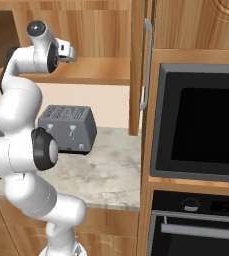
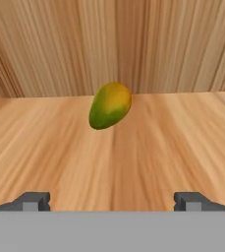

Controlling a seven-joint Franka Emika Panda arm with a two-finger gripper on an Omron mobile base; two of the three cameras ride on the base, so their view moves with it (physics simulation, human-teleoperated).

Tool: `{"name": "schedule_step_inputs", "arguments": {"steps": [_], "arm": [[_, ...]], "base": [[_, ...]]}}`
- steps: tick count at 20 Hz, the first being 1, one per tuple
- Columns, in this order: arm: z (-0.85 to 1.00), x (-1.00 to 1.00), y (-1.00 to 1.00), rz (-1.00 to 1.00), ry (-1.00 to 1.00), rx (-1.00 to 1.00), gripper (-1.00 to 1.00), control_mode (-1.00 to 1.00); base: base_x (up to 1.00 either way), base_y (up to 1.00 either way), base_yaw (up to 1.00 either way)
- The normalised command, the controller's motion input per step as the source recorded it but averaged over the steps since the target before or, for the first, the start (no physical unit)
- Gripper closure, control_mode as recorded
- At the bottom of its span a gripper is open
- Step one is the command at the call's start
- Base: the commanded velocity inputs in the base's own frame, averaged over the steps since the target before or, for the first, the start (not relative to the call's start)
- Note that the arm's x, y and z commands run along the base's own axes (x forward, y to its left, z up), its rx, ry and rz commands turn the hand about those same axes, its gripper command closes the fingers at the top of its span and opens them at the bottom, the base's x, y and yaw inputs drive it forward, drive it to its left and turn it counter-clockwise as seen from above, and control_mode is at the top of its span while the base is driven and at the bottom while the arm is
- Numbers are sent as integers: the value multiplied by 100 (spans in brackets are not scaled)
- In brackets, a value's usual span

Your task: Pick the mangos from the cabinet and place them in one bowl. Pick the carrot from the sink and place it in the other bowl.

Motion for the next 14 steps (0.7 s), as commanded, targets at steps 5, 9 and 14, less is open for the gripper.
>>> {"name": "schedule_step_inputs", "arguments": {"steps": [5,9,14], "arm": [[0,37,20,0,0,0,-100,-100],[0,42,15,0,0,0,-100,-100],[1,35,19,0,0,0,-100,-100]], "base": [[0,0,0],[0,0,0],[0,0,0]]}}
